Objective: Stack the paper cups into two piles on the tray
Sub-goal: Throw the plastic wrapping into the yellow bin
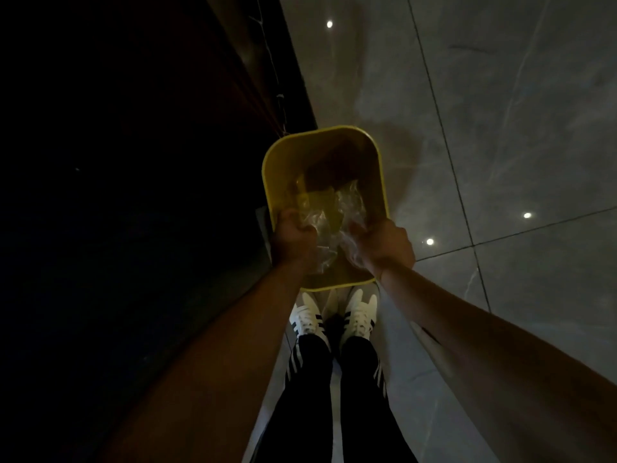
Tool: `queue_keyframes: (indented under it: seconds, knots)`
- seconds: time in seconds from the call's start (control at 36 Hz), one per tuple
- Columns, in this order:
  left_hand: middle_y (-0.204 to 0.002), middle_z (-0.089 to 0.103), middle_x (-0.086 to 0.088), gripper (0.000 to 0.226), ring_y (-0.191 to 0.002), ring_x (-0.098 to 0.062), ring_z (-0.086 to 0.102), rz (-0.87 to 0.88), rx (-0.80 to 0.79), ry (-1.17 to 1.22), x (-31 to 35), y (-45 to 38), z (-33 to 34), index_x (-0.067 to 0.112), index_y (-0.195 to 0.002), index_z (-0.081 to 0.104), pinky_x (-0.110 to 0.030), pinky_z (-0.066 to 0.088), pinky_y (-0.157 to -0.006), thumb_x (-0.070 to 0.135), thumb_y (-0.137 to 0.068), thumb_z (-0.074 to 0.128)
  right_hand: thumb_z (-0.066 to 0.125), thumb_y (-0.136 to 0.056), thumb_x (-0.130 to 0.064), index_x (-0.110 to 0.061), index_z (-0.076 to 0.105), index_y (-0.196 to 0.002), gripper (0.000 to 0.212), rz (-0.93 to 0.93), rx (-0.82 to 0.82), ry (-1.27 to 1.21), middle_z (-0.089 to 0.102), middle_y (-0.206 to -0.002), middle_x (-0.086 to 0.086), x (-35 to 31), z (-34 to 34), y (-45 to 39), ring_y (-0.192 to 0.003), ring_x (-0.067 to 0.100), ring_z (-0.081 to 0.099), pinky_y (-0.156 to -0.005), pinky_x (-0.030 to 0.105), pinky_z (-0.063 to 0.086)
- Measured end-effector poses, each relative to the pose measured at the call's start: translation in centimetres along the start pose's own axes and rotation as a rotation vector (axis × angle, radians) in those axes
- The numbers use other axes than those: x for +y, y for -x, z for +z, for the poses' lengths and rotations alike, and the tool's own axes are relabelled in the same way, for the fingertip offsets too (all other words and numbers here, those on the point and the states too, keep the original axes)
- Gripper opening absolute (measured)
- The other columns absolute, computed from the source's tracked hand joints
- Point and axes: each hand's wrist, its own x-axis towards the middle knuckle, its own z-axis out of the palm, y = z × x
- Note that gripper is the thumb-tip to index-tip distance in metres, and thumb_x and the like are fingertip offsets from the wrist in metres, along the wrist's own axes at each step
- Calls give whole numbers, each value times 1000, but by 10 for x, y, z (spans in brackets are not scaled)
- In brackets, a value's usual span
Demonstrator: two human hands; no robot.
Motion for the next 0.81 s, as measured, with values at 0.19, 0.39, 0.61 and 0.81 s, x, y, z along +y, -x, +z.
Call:
queue_keyframes:
  seconds: [0.19,0.39,0.61,0.81]
  knots:
    - [-131,57,-18,52,-119,-36,55,-19,-56,-1,0,-5,4,13,-139,44,-37,48,-95,9,-90,61,48,-92,-55,-15,64,-108,46,48,-50,-107,65,-102,11,-3,9,-18,-93,28,61,-81,39,51]
    - [-150,42,-14,52,-134,-37,42,-72,-112,-13,8,7,-10,17,-147,37,-42,37,-107,14,-98,52,42,-97,-41,-7,60,-115,43,112,-95,-146,60,-103,17,-1,-6,-3,-88,32,55,-75,37,43]
    - [-139,51,-17,41,-124,-36,50,-110,-210,-18,31,57,-60,11,-138,47,-36,41,-94,19,-99,52,40,-98,-38,-13,63,-110,37,28,-221,-37,64,-103,14,-12,-56,62,-87,26,60,-79,35,49]
    - [-128,60,-14,35,-114,-30,58,-20,-299,-125,76,136,-138,13,-127,56,-30,44,-87,27,-96,57,44,-95,-36,-17,64,-111,32,-101,-215,63,68,-106,12,-47,-139,160,-92,28,64,-81,35,52]
